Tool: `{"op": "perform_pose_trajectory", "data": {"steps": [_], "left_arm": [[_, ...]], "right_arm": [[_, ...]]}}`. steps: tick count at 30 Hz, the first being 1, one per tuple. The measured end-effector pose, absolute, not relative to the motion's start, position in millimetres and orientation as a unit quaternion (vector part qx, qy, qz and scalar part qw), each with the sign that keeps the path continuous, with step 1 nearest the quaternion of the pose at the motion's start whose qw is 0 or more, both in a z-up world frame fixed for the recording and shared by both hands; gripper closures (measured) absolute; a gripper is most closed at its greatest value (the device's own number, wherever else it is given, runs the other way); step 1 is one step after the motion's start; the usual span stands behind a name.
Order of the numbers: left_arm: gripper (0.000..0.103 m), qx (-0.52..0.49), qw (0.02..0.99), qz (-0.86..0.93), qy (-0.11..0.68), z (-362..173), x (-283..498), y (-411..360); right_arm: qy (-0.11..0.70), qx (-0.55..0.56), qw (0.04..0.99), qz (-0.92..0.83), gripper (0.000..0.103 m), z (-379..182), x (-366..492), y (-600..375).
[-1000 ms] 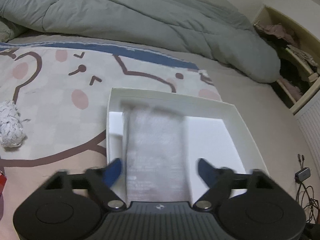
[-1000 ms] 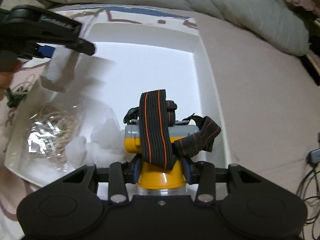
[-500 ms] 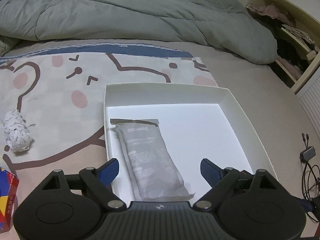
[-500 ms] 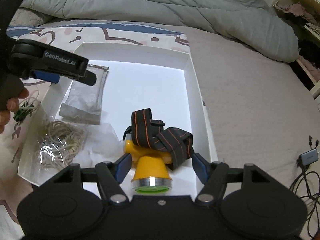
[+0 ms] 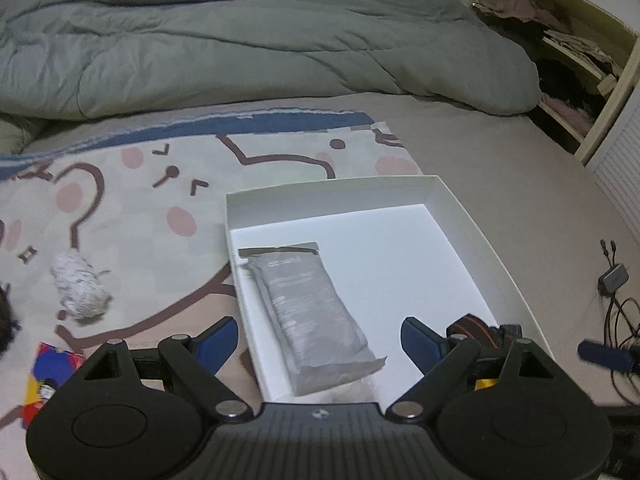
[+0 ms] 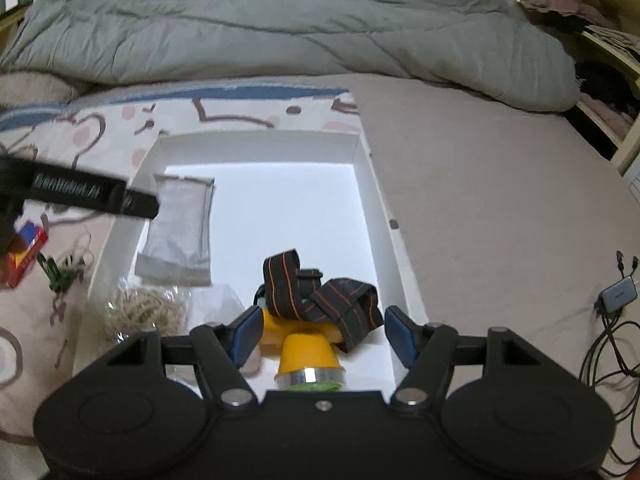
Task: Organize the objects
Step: 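Withdraw both tools from the box back toward the remaining items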
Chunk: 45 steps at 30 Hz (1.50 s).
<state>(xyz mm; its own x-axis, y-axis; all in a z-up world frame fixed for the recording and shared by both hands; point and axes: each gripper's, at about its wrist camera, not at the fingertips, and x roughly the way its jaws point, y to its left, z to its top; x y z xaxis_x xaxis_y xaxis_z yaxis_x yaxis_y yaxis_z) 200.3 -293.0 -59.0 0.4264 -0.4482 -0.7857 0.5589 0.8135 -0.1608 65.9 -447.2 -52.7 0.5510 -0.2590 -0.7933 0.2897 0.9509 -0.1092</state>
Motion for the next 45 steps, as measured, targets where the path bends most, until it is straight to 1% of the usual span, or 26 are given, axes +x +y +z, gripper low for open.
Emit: {"op": "perform_pose_trajectory", "data": {"steps": [7, 12, 24, 29, 33, 36, 38, 41, 45], "left_arm": [[0.014, 0.09, 0.853, -0.286, 0.428, -36.0, 185.5, -275.0], [0.011, 0.107, 0.86, -0.275, 0.417, -23.5, 175.5, -261.1], [0.001, 0.13, 0.867, -0.266, 0.4, -13.8, 146.7, -232.0], [0.0, 0.12, 0.873, -0.263, 0.393, -12.3, 140.3, -222.4], [0.0, 0.109, 0.873, -0.263, 0.397, -14.3, 141.1, -216.8], [0.0, 0.105, 0.873, -0.261, 0.398, -14.6, 143.1, -213.6], [0.0, 0.101, 0.874, -0.26, 0.398, -14.4, 144.8, -211.4], [0.0, 0.097, 0.875, -0.258, 0.397, -13.5, 146.4, -209.0], [0.0, 0.097, 0.875, -0.262, 0.397, -12.9, 147.7, -206.7]], "right_arm": [[0.425, 0.035, 0.889, -0.164, 0.035, -36.1, 57.2, -448.6], [0.412, 0.043, 0.895, -0.166, 0.033, -27.4, 51.4, -444.5], [0.388, 0.043, 0.905, -0.171, 0.021, -8.2, 36.9, -429.5], [0.382, 0.042, 0.908, -0.17, 0.016, -3.1, 34.4, -422.8], [0.378, 0.041, 0.908, -0.173, 0.011, -1.7, 33.3, -417.5], [0.378, 0.039, 0.908, -0.175, 0.005, -2.3, 34.0, -415.9], [0.376, 0.034, 0.909, -0.177, 0.004, -3.1, 33.8, -414.4], [0.378, 0.032, 0.908, -0.181, 0.0, -5.2, 35.1, -415.0], [0.377, 0.037, 0.907, -0.182, 0.0, -6.0, 36.2, -416.6]]}}
